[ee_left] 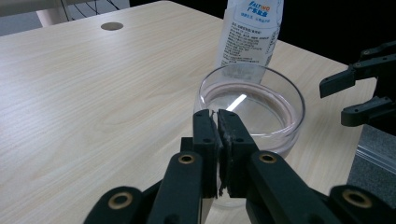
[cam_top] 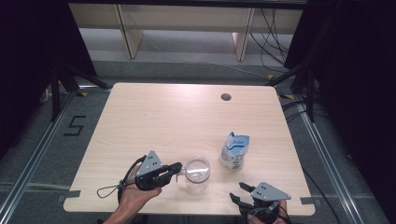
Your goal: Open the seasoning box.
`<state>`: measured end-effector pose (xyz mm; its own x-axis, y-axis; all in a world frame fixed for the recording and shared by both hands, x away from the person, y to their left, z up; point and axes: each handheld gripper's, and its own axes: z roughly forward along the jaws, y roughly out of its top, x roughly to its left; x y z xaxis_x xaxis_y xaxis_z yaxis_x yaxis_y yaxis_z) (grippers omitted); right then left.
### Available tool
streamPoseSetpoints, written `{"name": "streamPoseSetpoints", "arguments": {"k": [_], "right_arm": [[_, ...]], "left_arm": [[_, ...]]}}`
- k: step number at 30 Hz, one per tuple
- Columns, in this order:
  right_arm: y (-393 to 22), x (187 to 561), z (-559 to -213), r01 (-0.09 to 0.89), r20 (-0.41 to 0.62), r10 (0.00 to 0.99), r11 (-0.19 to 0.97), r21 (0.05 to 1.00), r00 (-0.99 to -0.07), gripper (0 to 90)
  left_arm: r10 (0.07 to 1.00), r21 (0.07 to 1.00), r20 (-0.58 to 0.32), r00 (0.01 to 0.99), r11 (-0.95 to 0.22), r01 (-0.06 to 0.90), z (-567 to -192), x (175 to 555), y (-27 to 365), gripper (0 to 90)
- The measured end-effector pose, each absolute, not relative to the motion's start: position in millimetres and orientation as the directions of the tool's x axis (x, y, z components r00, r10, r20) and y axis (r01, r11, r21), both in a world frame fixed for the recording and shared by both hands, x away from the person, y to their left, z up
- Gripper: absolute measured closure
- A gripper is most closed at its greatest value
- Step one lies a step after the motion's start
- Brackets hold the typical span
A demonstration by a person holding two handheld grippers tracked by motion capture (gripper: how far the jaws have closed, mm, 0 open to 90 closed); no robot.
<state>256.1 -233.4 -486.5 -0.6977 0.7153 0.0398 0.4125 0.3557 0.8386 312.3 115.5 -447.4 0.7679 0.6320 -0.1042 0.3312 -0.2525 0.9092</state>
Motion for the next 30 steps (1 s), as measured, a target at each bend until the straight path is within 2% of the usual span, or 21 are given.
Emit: {"name": "streamPoseSetpoints", "arguments": {"k": [1, 4, 14, 15, 18, 19, 20, 22, 24, 27, 30], "right_arm": [[-231, 254, -486, 0.431, 0.059, 0.729, 0.336, 0.838, -0.682, 51.2], [-229, 260, -483, 0.366, -0.001, 0.716, 0.358, 0.859, -0.698, 56.0], [-212, 274, -477, 0.320, 0.000, 0.687, 0.339, 0.885, -0.727, 70.9], [-210, 273, -476, 0.344, 0.017, 0.693, 0.336, 0.877, -0.721, 71.6], [-206, 277, -476, 0.329, 0.008, 0.683, 0.342, 0.880, -0.730, 74.5], [-205, 280, -476, 0.298, -0.020, 0.673, 0.354, 0.887, -0.739, 75.2], [-203, 279, -476, 0.326, 0.007, 0.677, 0.345, 0.880, -0.735, 76.0], [-202, 282, -476, 0.298, -0.020, 0.667, 0.359, 0.885, -0.745, 78.1], [-199, 282, -477, 0.323, 0.012, 0.673, 0.339, 0.883, -0.739, 79.3], [-198, 285, -476, 0.287, -0.026, 0.665, 0.356, 0.889, -0.746, 81.1], [-196, 285, -475, 0.305, -0.006, 0.663, 0.352, 0.885, -0.748, 82.1]], "left_arm": [[0.636, 0.909, -0.110, 0.764, -0.246, 0.336, -448, 312, 116, 85.3], [0.637, 0.909, -0.109, 0.763, -0.247, 0.335, -448, 312, 116, 85.1], [0.636, 0.911, -0.103, 0.764, -0.248, 0.330, -448, 312, 116, 85.1], [0.636, 0.911, -0.105, 0.765, -0.247, 0.331, -448, 312, 116, 85.1], [0.635, 0.912, -0.100, 0.766, -0.249, 0.326, -449, 312, 116, 85.0], [0.637, 0.913, -0.099, 0.764, -0.248, 0.325, -449, 312, 116, 85.1], [0.635, 0.913, -0.091, 0.767, -0.254, 0.319, -449, 312, 116, 85.0], [0.638, 0.913, -0.093, 0.764, -0.252, 0.322, -449, 311, 116, 85.1], [0.638, 0.913, -0.089, 0.765, -0.255, 0.319, -449, 311, 116, 85.1], [0.639, 0.913, -0.089, 0.764, -0.254, 0.319, -449, 311, 116, 85.1], [0.640, 0.914, -0.087, 0.764, -0.254, 0.317, -449, 311, 116, 85.1]]}}
